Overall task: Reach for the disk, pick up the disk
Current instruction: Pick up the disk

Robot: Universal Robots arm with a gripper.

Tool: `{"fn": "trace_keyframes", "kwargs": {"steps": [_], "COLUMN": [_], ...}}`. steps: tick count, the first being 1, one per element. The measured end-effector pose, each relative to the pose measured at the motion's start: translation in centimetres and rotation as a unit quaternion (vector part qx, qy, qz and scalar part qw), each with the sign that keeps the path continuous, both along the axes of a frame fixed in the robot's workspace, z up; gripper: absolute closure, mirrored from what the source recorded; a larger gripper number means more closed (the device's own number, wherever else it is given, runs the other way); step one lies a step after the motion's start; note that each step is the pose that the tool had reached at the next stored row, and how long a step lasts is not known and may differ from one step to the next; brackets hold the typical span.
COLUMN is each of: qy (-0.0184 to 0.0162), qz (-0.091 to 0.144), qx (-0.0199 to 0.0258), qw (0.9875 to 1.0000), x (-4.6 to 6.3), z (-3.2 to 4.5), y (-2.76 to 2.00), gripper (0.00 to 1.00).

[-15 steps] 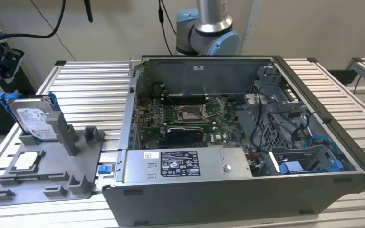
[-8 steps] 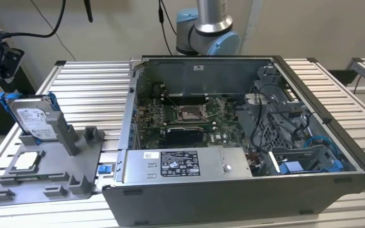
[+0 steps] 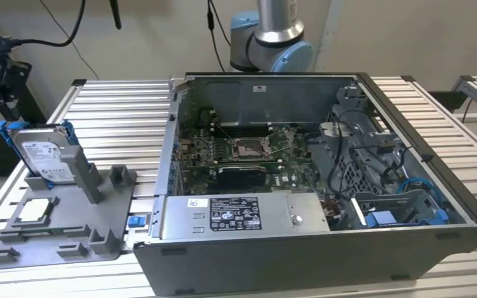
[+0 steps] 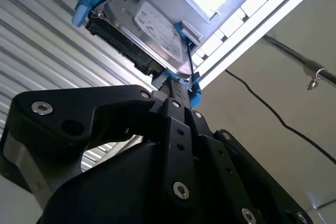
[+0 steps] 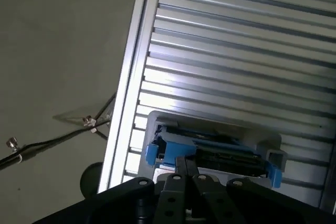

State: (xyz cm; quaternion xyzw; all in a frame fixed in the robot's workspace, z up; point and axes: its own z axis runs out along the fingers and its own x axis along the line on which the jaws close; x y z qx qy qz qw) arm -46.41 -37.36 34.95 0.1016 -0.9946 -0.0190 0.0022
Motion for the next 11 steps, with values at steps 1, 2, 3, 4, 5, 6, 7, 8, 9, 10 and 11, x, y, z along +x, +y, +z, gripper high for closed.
{"fn": "trace_keyframes", "kwargs": {"steps": [1, 2, 3, 4, 5, 6, 7, 8, 9, 10, 11], "qy": [0.0000, 0.0000, 0.0000, 0.0000, 0.0000, 0.0000, 0.0000, 0.0000, 0.0000, 0.0000, 0.0000], "qz": [0.008, 0.017, 0.026, 0.036, 0.045, 0.054, 0.063, 0.072, 0.080, 0.090, 0.099], "qx": [0.0000, 0.0000, 0.0000, 0.0000, 0.0000, 0.0000, 0.0000, 0.0000, 0.0000, 0.0000, 0.0000], "qw": [1.0000, 0.9999, 0.9997, 0.9994, 0.9990, 0.9986, 0.9980, 0.9974, 0.9968, 0.9960, 0.9951], "x": [0.00, 0.00, 0.00, 0.00, 0.00, 0.00, 0.00, 0.00, 0.00, 0.00, 0.00], "z": [0.00, 0.00, 0.00, 0.00, 0.00, 0.00, 0.00, 0.00, 0.00, 0.00, 0.00], "y": [0.00, 0.00, 0.00, 0.00, 0.00, 0.00, 0.00, 0.00, 0.00, 0.00, 0.00], "gripper": [1.00, 1.00, 1.00, 1.00, 1.00, 1.00, 1.00, 1.00, 1.00, 1.00, 1.00]}}
